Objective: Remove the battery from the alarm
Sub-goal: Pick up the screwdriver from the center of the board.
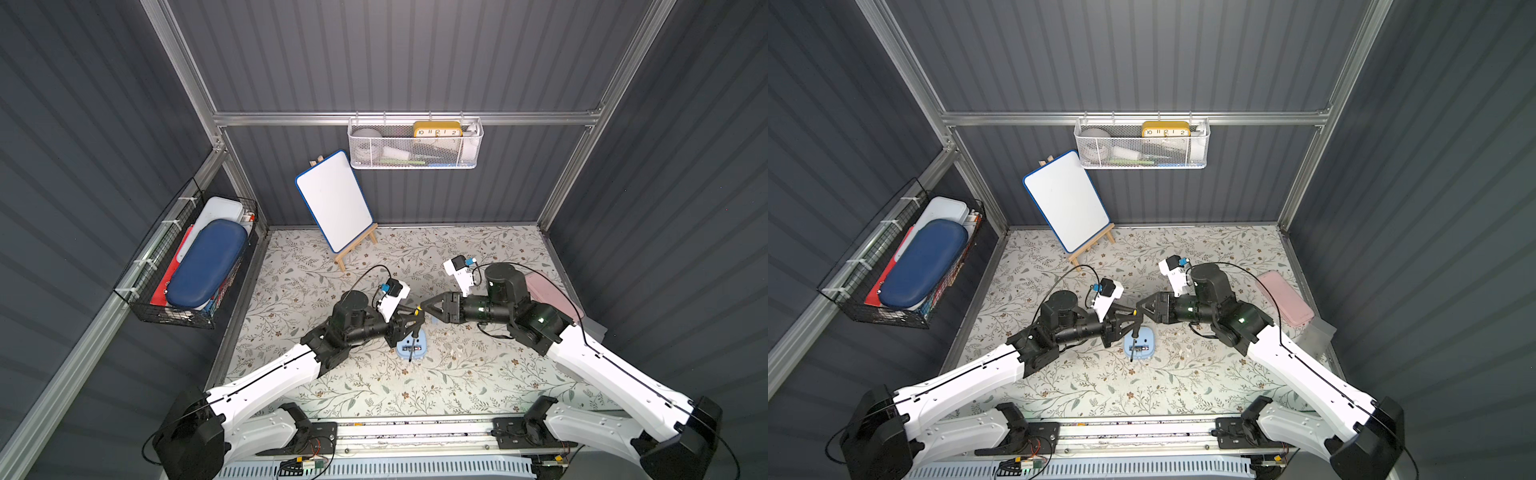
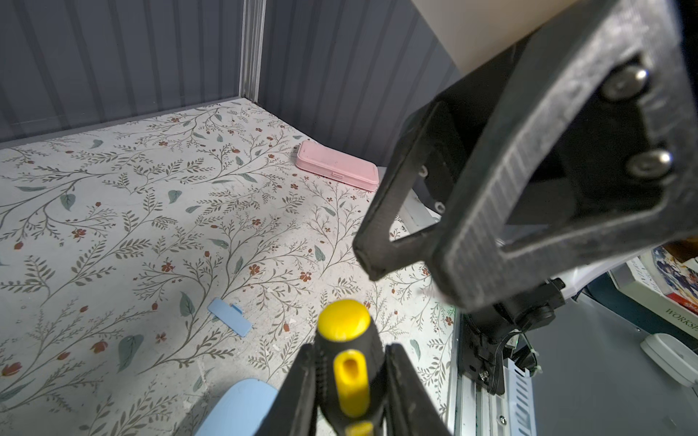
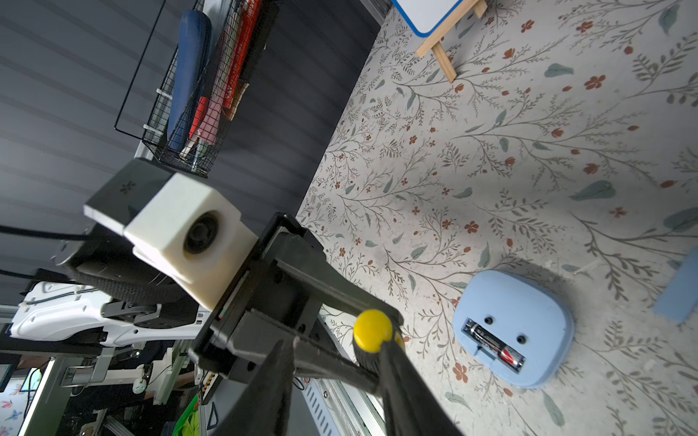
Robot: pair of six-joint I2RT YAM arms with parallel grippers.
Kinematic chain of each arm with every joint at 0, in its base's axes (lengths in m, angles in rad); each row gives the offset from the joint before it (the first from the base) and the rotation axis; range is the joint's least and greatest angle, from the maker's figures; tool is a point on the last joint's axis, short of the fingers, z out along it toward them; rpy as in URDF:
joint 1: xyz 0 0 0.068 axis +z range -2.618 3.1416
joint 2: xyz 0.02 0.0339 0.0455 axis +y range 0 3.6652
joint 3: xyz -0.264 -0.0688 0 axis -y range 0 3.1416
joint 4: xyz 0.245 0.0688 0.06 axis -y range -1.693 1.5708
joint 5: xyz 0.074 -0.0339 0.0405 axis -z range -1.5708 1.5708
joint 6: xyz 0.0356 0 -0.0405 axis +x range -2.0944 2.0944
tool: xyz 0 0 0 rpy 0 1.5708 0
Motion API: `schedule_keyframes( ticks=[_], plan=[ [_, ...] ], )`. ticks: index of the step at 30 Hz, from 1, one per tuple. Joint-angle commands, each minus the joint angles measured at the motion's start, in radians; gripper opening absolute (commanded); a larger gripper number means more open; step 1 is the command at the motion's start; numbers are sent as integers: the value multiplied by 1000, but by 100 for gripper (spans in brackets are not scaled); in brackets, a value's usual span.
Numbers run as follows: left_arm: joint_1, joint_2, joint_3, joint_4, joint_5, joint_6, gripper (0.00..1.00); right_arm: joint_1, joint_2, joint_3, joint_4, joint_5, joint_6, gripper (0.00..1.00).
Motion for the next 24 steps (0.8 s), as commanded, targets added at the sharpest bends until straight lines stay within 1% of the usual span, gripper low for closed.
schedule_keyframes(
  ticks=[1,5,11,17,18,20,24],
  plan=[
    [-7,-6,38,-11,-25,34,0,2,21,2,-11,-9,-15,44],
    [-9,-8,42,-15,-23,35,0,2,34,4,-23,3,-26,44],
    [-14,-3,47,-11,-24,40,0,4,65,5,-17,-29,-21,44],
    [-17,-1,51,-15,-27,46,0,17,93,23,-66,-30,-43,44],
    [-16,0,51,-10,-24,46,0,18,94,22,-67,-32,-43,43],
    [-18,3,52,-7,-20,46,0,20,97,18,-72,-36,-48,35],
    [-27,9,58,-6,-10,53,0,23,92,14,-77,-32,-56,17]
  ],
)
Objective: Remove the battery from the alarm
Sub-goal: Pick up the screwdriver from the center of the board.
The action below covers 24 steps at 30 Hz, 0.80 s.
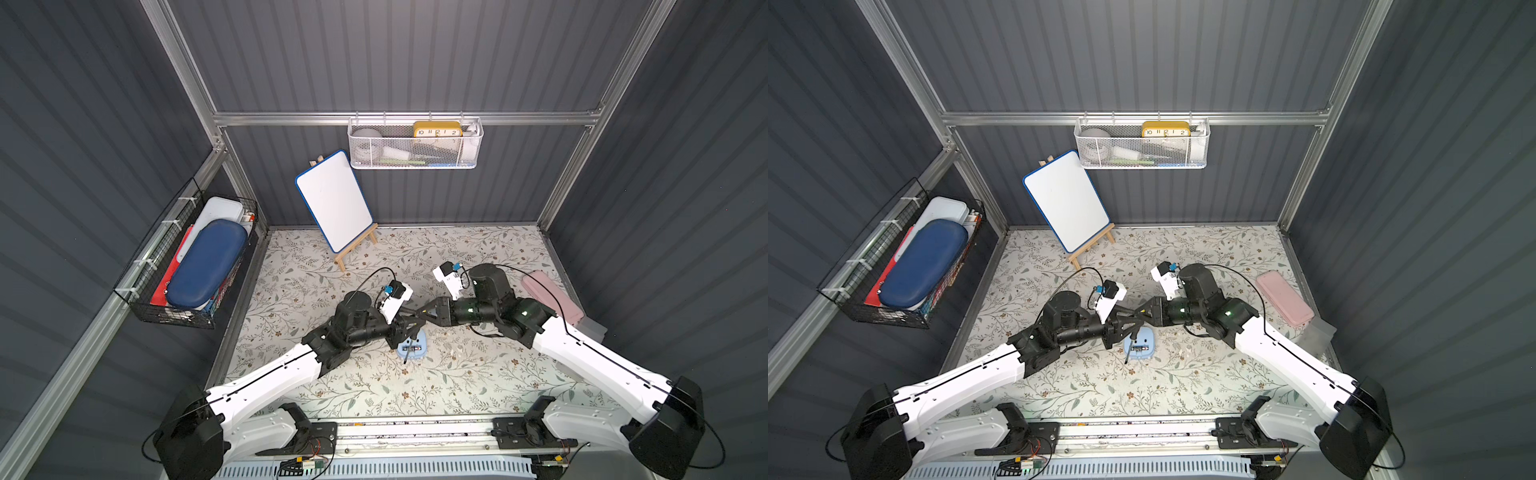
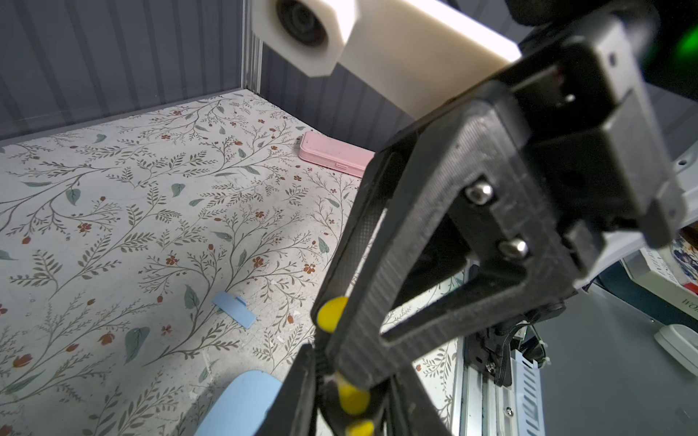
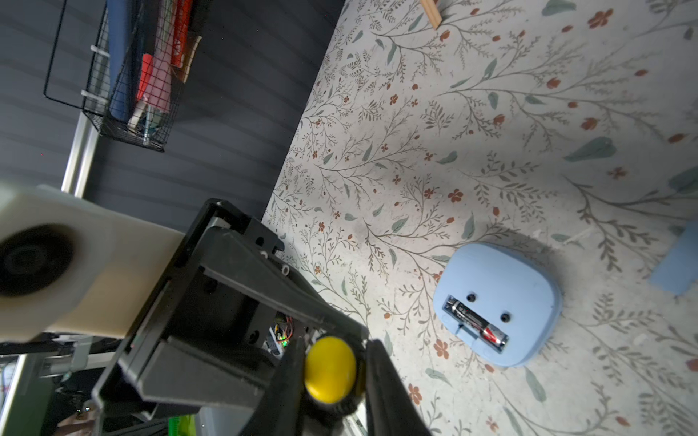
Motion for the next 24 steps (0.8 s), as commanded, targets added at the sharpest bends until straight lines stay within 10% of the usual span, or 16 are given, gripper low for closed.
schedule_keyframes(
  ticks=[1,9,24],
  plan=[
    [-10,8,45,35,12,25,0,10,-5,10,-31,-16,-15,14],
    [-11,20,47,-14,-12,-18,38,10,-49,11,-30,57,-8,10],
    [-24,-28,-49,30,40,-87,51,10,-135,18,-29,173,52,10]
  ],
)
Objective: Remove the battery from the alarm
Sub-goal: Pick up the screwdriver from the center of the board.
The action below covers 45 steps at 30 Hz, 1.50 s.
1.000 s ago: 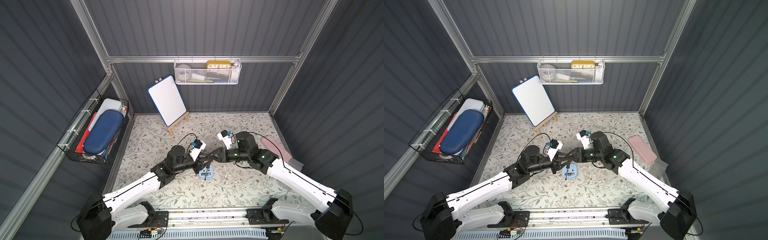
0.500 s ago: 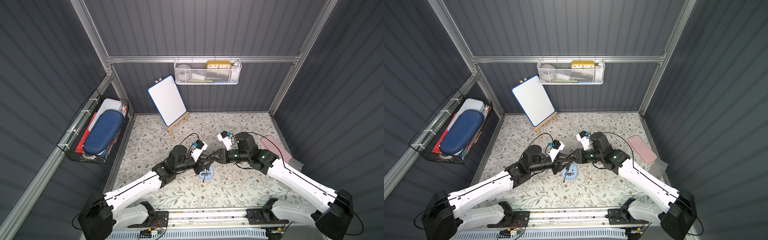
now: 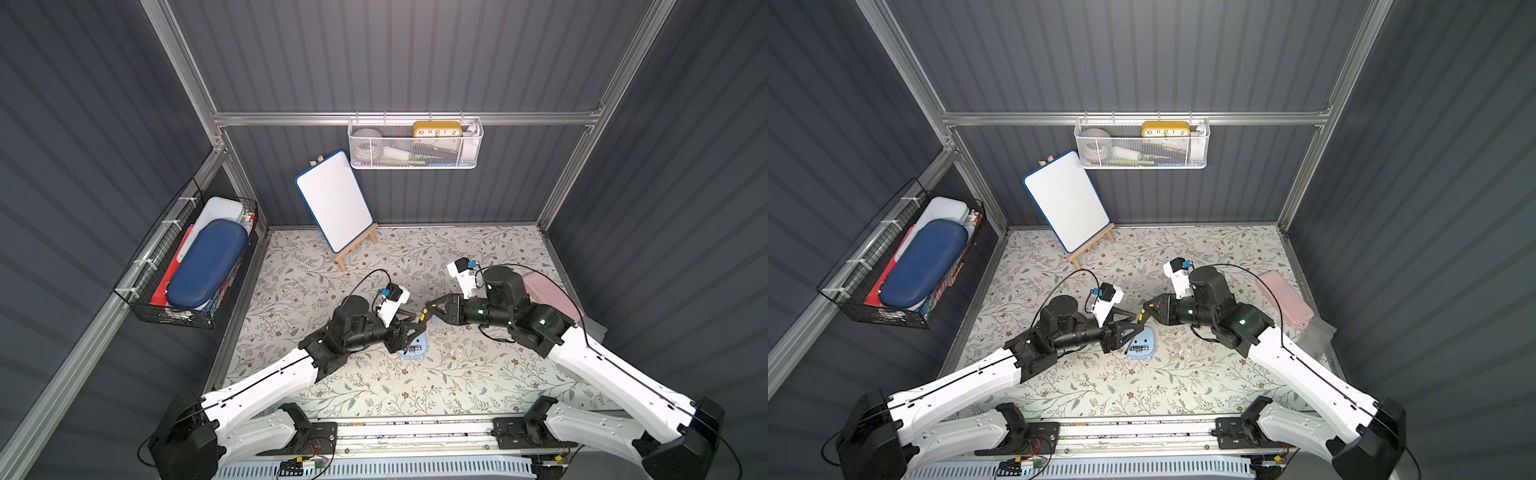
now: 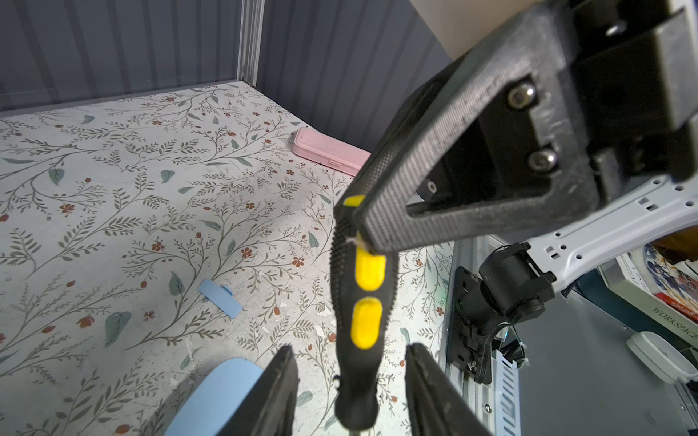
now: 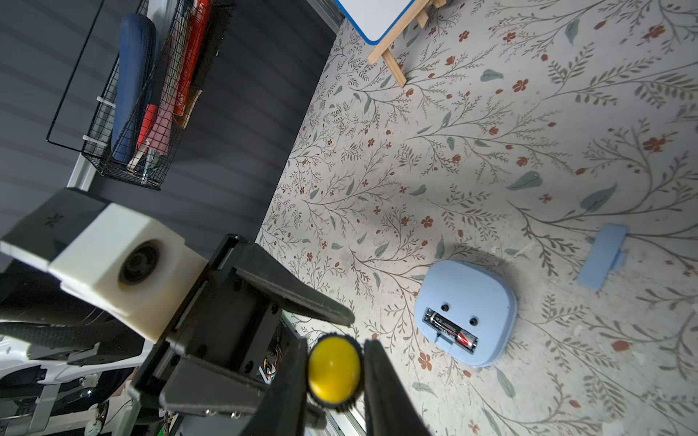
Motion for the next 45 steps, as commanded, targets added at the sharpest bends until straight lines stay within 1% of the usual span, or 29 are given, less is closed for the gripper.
schedule_keyframes(
  ticks=[1,4,6,10,12,13,15,16,20,23,25,26,28,30,31,35,41,45],
  plan=[
    [-14,15,-16,29,50,-19,51,4,-26,22,-5,18,17,10],
    [-24,19,-31,50,89,-30,51,1,-33,30,-15,32,12,10],
    [-28,19,-45,68,101,-36,51,1,-31,28,-5,21,22,9],
    [-39,16,-67,87,109,-54,43,-1,-23,29,14,5,36,9],
    [-41,1,-78,91,87,-51,32,0,-23,25,29,-9,44,9],
    [-41,-11,-80,90,73,-50,24,-1,-21,25,31,-14,50,9],
    [-40,-32,-82,94,53,-46,3,0,-21,21,42,-25,58,9],
    [-41,-41,-81,96,38,-46,0,-1,-22,22,41,-27,59,8],
    [-40,-61,-81,96,21,-39,0,-1,-31,18,39,-31,64,8],
    [-40,-67,-87,116,44,-46,0,0,-41,10,49,-52,62,10],
    [-40,-71,-99,124,103,-52,0,-1,-51,-2,57,-64,60,16],
    [-40,-76,-106,136,115,-62,0,-1,-57,-11,72,-76,59,20],
    [-40,-89,-133,194,176,-105,0,-1,-76,-32,105,-119,52,27],
    [-39,-88,-145,239,224,-137,0,-1,-96,-66,170,-152,53,33],
    [-39,-83,-144,252,267,-150,0,-2,-103,-83,201,-166,52,36],
    [-39,-82,-130,310,335,-184,0,-2,-105,-108,256,-207,53,41],
    [-39,-106,-84,300,325,-198,0,0,-103,-136,287,-228,41,42],
    [-37,-83,-76,294,300,-226,0,0,-145,-146,275,-241,32,43]
  ],
)
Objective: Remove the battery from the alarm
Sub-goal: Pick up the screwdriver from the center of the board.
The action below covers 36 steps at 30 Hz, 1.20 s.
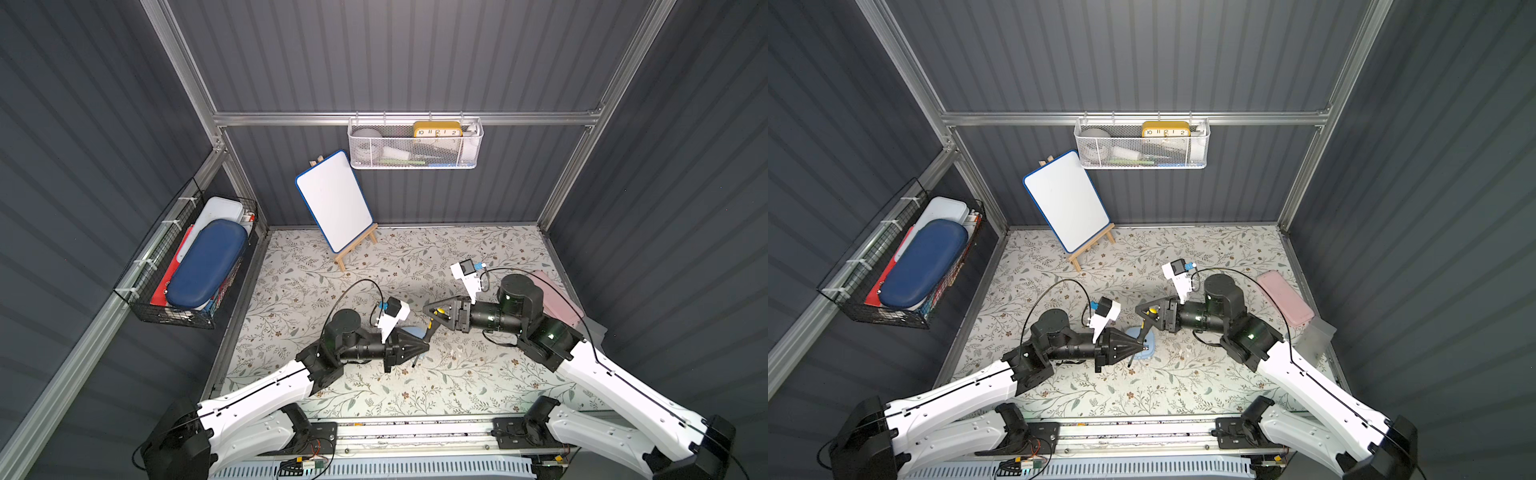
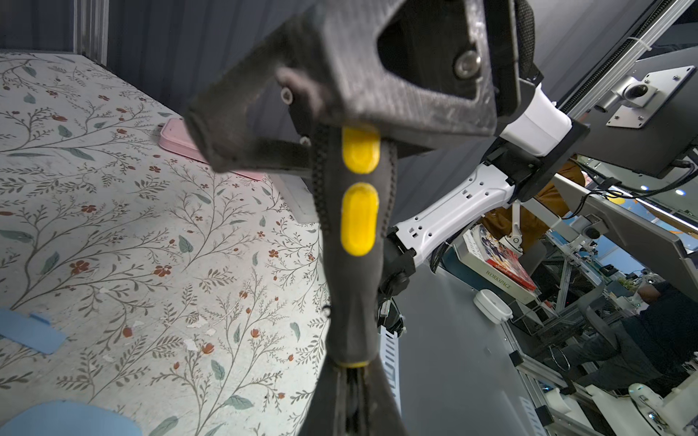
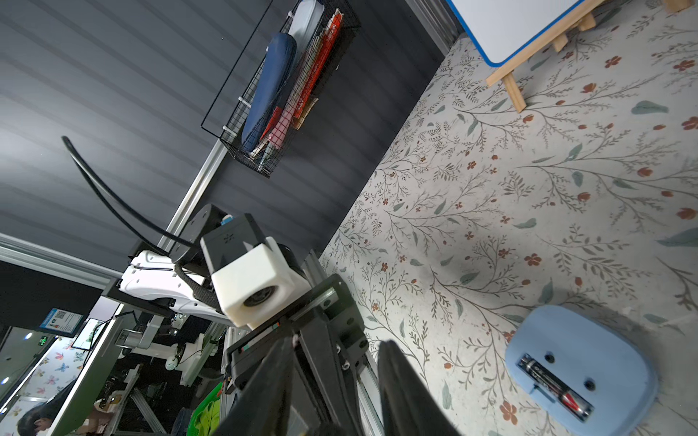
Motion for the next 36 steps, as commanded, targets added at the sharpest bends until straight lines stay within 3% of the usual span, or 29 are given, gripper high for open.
schedule_keyframes(
  ticks=[1,10,14,18,27,32,36],
  plan=[
    [1,-4,46,75,16,-37,0,1,-38,-29,-2,-23,-22,43],
    [16,49,75,122,36,-61,0,2,-65,-65,8,-32,-33,38],
    [16,66,79,145,58,-74,0,2,-46,-64,39,-45,-35,13],
    [19,64,86,133,72,-77,0,3,-45,-67,27,-36,-51,0],
    [75,28,71,155,165,-110,0,2,-122,-94,-67,-2,-66,0],
    [77,59,75,198,181,-124,0,4,-125,-125,8,-32,-30,21],
    [78,60,84,203,153,-128,0,7,-120,-128,34,-26,-17,28]
  ],
)
